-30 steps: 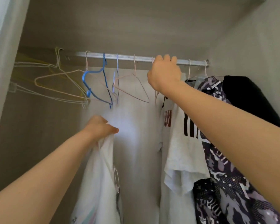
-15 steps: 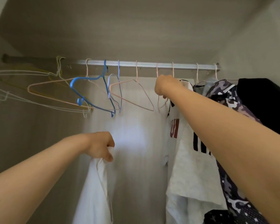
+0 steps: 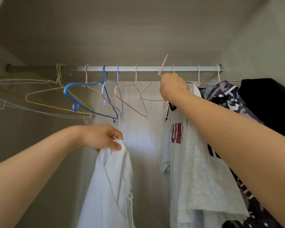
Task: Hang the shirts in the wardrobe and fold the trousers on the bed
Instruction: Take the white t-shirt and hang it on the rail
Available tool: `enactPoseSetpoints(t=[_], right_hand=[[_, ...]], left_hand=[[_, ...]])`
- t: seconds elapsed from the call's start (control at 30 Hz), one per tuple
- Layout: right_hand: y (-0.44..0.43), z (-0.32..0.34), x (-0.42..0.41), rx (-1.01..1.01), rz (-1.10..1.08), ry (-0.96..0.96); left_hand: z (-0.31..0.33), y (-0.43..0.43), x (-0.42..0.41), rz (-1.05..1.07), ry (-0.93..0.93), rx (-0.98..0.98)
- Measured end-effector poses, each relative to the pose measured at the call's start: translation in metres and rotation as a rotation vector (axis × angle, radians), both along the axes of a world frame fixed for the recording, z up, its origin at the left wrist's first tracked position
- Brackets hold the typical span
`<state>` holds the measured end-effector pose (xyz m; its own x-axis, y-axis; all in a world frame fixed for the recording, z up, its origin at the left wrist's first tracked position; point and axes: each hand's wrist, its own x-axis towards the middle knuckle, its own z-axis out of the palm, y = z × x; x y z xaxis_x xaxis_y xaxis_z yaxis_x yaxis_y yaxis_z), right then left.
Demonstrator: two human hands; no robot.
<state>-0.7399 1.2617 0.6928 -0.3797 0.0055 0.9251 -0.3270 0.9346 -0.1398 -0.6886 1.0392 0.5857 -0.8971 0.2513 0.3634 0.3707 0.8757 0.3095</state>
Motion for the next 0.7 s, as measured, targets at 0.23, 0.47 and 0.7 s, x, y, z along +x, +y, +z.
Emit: enactPoseSetpoints(t=[0.23, 0.47, 0.7], right_hand=[[-0.001, -0.018, 0.019, 0.086, -0.061, 0.014], [0.004, -0.059, 0.044, 0.210, -0.161, 0.006], [0.020, -0.123, 0.075, 0.380, -0.270, -0.087]], left_hand=[[-0.013, 0.005, -0.003, 0.100, 0.378, 0.089], [-0.033, 0.018, -0.010, 0.138, 0.385, 0.290], [-0.075, 0.027, -0.021, 0.280, 0.343, 0.286]])
